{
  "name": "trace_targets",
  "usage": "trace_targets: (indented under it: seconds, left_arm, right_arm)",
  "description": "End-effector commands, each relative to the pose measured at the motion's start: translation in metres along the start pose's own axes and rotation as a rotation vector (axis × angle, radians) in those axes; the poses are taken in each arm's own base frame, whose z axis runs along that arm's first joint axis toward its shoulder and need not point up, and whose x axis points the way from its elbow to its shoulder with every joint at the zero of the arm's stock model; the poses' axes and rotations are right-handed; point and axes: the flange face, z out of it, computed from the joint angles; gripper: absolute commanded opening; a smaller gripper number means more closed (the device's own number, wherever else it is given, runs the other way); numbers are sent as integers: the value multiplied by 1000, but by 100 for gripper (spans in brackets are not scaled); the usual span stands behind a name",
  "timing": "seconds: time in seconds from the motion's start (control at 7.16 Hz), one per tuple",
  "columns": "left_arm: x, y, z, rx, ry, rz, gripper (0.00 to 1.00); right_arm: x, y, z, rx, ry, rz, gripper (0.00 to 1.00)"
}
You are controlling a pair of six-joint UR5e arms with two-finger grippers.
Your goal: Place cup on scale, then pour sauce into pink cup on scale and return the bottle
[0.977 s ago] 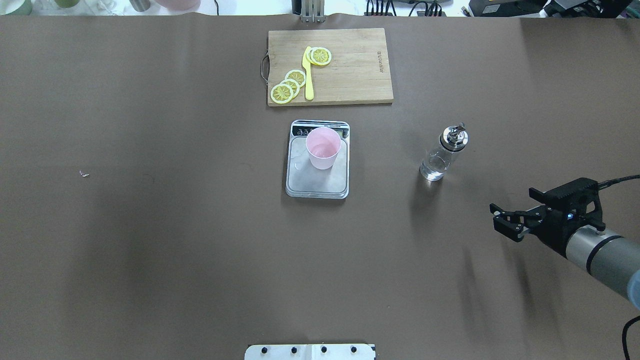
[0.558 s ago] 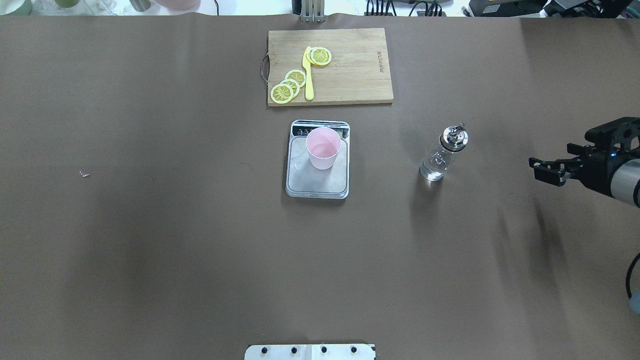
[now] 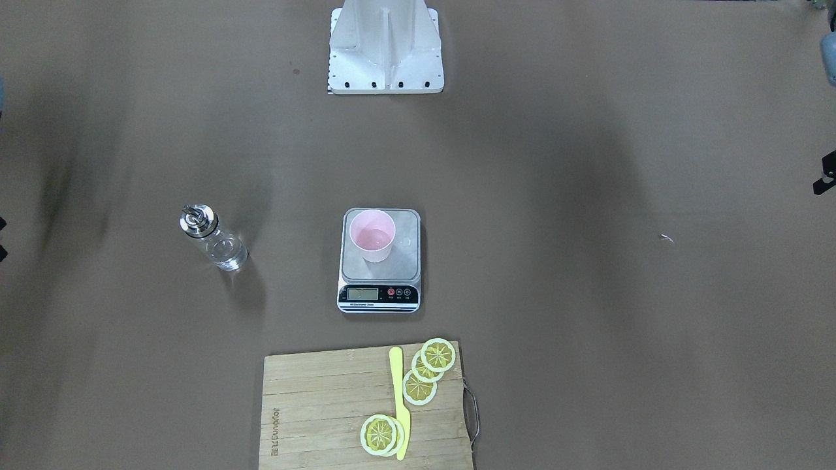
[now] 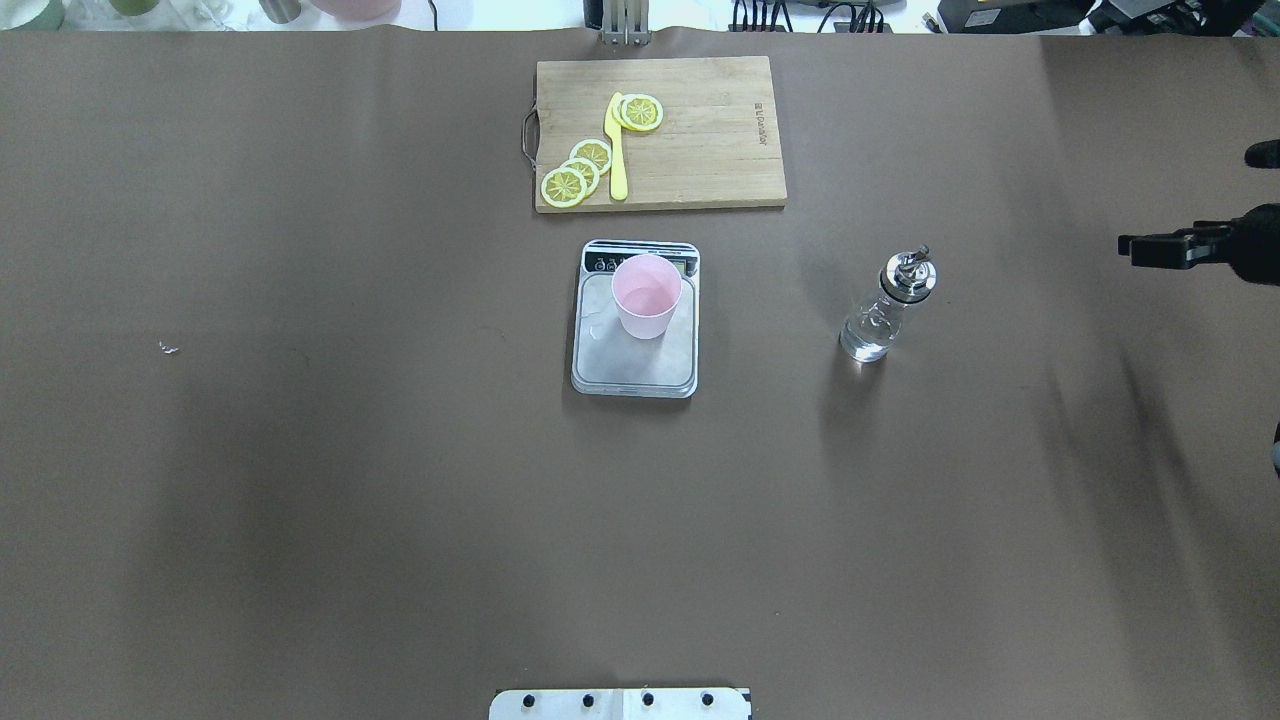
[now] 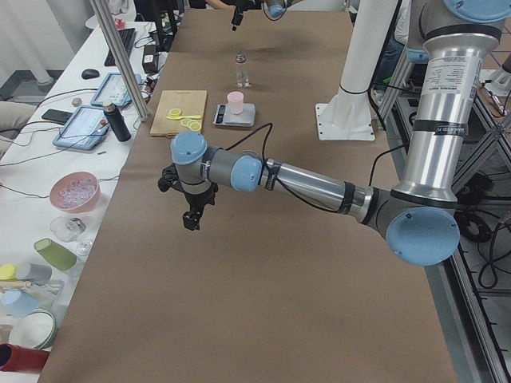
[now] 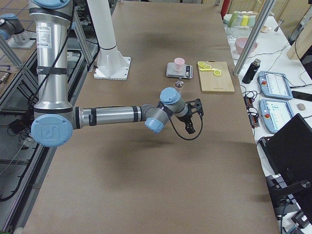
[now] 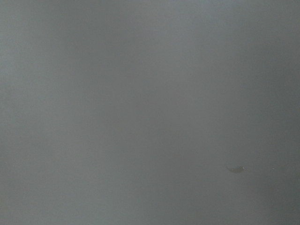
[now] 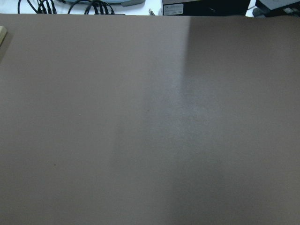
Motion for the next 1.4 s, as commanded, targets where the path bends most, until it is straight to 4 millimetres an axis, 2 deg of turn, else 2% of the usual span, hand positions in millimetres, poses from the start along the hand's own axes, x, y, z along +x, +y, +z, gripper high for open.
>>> trace_targets:
  seconds: [0.0, 0.14, 0.28, 0.42, 0.56, 0.84, 1.12, 1.26]
  left_arm:
    - [-20, 13, -10, 11, -9, -46, 99]
    - [-31, 18, -8, -7, -13, -81, 99]
    - [-41, 21, 1, -24, -15, -99, 99]
    - [-44, 22, 3, -30, -17, -106, 99]
    - [-55, 35, 16, -50, -12, -129, 99]
    - [-59, 37, 18, -55, -10, -140, 99]
    - [-87, 49, 35, -67, -5, -174, 99]
    - [-93, 42, 25, -16, -19, -157, 99]
  right_arm:
    - [49, -49, -31, -143, 108, 17, 100]
    - [70, -62, -46, -238, 164, -12, 100]
    - [85, -67, -54, -330, 198, 26, 100]
    - [95, -59, -51, -396, 213, 45, 100]
    - [106, -47, -41, -467, 222, 44, 100]
    - [127, -35, -28, -533, 199, -28, 100]
    - [128, -31, -25, -541, 152, -2, 100]
    - [128, -30, -25, -543, 151, 0, 100]
